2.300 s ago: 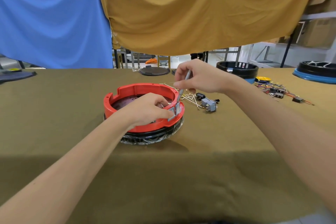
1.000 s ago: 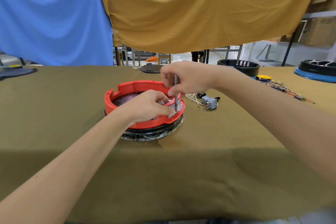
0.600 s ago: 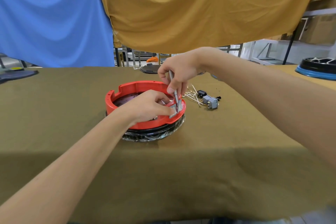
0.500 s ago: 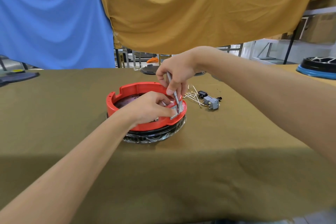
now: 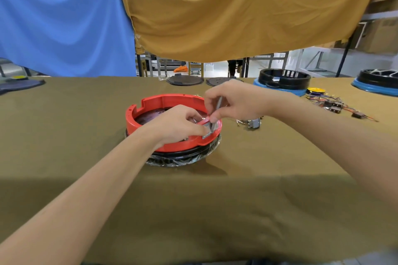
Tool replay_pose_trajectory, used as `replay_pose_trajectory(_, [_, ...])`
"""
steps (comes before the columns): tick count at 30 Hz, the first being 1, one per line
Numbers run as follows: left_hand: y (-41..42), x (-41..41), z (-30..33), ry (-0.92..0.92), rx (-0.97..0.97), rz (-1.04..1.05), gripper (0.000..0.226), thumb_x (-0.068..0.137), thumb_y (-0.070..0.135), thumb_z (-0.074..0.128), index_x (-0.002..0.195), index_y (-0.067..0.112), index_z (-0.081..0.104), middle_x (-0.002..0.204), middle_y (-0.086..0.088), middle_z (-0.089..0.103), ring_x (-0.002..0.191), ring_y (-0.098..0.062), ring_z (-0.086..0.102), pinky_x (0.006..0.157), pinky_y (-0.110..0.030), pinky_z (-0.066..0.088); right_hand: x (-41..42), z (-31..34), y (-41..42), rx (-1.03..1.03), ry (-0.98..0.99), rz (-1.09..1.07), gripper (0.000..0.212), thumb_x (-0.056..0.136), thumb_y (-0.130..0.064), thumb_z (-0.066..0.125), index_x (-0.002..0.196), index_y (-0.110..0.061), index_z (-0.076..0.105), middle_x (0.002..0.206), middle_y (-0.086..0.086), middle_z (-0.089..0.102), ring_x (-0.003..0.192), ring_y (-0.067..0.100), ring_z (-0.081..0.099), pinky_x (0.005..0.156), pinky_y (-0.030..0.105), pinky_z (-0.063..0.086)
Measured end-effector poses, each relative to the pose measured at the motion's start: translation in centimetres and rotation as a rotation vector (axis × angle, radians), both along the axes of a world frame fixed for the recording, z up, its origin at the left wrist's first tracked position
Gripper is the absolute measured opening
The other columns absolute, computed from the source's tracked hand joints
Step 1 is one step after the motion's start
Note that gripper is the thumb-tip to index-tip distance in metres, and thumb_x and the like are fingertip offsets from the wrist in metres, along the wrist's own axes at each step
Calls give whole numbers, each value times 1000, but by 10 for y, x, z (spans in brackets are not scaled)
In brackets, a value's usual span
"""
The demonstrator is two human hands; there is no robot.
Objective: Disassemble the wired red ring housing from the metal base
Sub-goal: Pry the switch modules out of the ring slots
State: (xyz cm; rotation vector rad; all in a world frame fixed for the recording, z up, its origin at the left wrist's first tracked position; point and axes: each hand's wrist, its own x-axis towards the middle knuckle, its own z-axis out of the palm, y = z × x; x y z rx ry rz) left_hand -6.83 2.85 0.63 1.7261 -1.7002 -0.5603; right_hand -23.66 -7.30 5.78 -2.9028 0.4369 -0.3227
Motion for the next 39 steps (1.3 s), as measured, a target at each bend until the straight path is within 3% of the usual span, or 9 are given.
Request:
replay_pose_trajectory(2, [-2, 3, -2, 12, 2, 4, 20, 82, 31, 75, 98, 19, 71, 57, 14, 49, 52, -6, 46, 52, -18, 37, 4, 9, -3, 54, 4, 1, 13, 86, -24, 76, 82, -27, 64, 75, -21, 67, 69, 1, 64, 64, 13, 47])
replay_pose_trajectory(4, [-4, 6, -3, 27, 2, 3, 17, 81, 30, 76, 95, 20, 71, 52, 16, 47, 49, -4, 44, 48, -14, 35, 6, 15, -5, 94, -5, 14, 11, 87, -19, 75, 84, -24, 66, 75, -20, 69, 70, 7, 70, 63, 19, 53])
replay_pose_trajectory(8, [-5, 5, -4, 36, -1, -3, 21, 80, 30, 78, 96, 19, 72, 59, 12, 51, 54, -8, 47, 54, -21, 37, 6, 25, -9, 41, -17, 11, 9, 88, -13, 74, 87, -19, 66, 75, -18, 69, 70, 14, 71, 67, 31, 58])
replay_pose_trajectory(15, [-3, 3, -3, 47, 8, -2, 20, 79, 28, 78, 97, 21, 70, 58, 14, 51, 54, -8, 48, 54, -20, 38, 7, 28, -5, 121, -2, 26, 9, 88, -9, 73, 86, -15, 66, 76, -20, 69, 69, 9, 71, 62, 23, 55])
replay_pose_trajectory(20, [-3, 3, -3, 41, 9, 6, 22, 79, 29, 78, 98, 21, 71, 62, 12, 54, 57, -9, 50, 54, -20, 39, 12, 33, -5, 179, 73, 14, 7, 89, -6, 71, 89, -10, 66, 78, -5, 71, 76, 19, 73, 66, 30, 60])
replay_pose_trajectory(26, [-3, 3, -3, 53, 8, 9, 24, 78, 29, 78, 99, 20, 69, 60, 12, 53, 56, -8, 49, 57, -23, 39, 14, 37, -6, 232, 119, 27, 6, 91, -6, 69, 92, -11, 66, 80, -3, 72, 79, 18, 74, 68, 41, 63])
replay_pose_trajectory(30, [-4, 3, -3, 50, 2, 14, 30, 79, 29, 78, 105, 20, 67, 61, 14, 50, 49, 0, 47, 48, -12, 37, 14, 30, -7, 246, 146, 15, 5, 93, -7, 67, 92, -12, 65, 77, -9, 68, 79, 15, 73, 68, 45, 63])
replay_pose_trajectory(39, [-5, 5, -4, 62, 18, -5, 22, 80, 28, 77, 100, 23, 68, 55, 17, 49, 49, -2, 45, 49, -14, 37, 20, 32, 2, 87, 157, 30, 8, 94, -8, 65, 90, -15, 64, 86, -3, 68, 77, 14, 73, 63, 39, 63])
